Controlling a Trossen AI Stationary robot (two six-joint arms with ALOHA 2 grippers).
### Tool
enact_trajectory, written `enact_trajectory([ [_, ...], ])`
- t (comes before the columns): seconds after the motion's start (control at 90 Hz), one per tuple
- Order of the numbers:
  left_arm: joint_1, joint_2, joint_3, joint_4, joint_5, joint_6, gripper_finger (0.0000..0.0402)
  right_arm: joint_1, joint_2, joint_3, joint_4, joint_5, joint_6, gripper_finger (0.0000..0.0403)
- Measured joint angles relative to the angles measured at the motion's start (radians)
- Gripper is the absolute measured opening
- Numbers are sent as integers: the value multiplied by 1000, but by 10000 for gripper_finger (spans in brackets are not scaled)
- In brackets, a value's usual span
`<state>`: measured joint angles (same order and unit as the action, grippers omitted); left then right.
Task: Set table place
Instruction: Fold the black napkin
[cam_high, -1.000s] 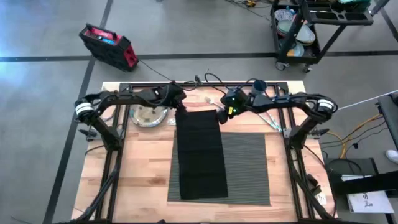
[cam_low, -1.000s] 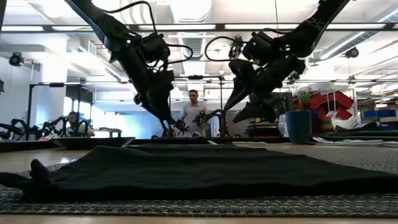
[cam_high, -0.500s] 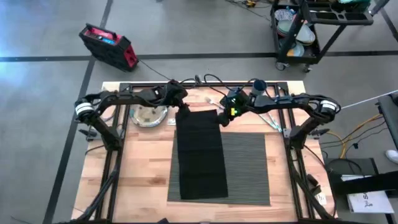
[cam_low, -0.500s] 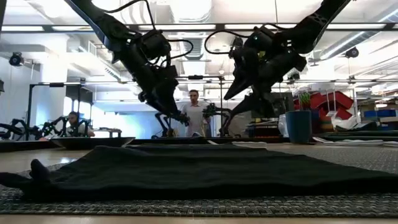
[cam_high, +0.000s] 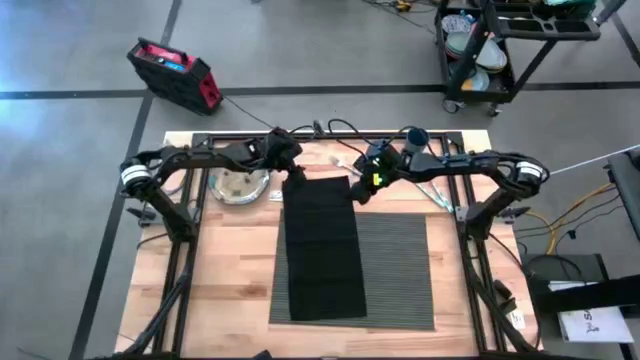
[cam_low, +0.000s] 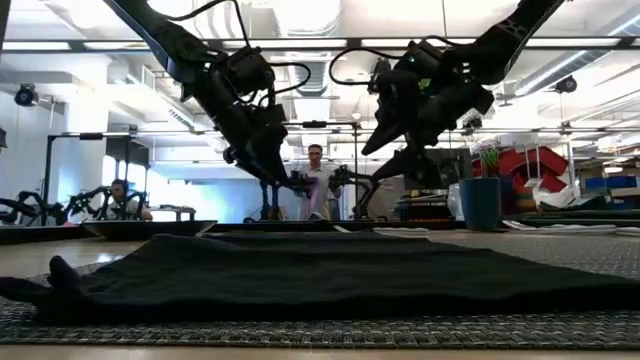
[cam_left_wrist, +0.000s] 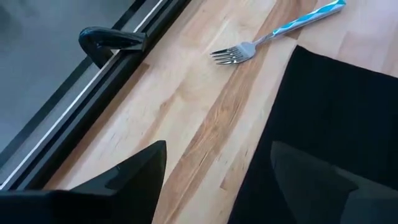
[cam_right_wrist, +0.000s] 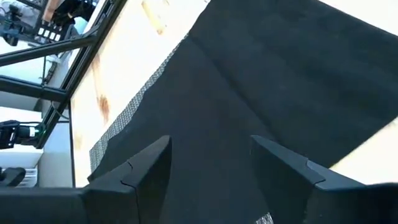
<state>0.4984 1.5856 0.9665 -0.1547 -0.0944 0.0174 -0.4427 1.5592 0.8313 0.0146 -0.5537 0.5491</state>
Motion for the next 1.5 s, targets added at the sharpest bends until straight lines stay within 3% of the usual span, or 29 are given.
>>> enact_trajectory([
  [0.722,0,0,0,6,0,0,272,29,1,0,1,6,35,183],
  [1.189,0,0,1,12,0,0,272,74,4,0,28,70,112,183],
  [1.5,0,0,1,17,0,-3,272,111,5,0,97,168,145,183],
])
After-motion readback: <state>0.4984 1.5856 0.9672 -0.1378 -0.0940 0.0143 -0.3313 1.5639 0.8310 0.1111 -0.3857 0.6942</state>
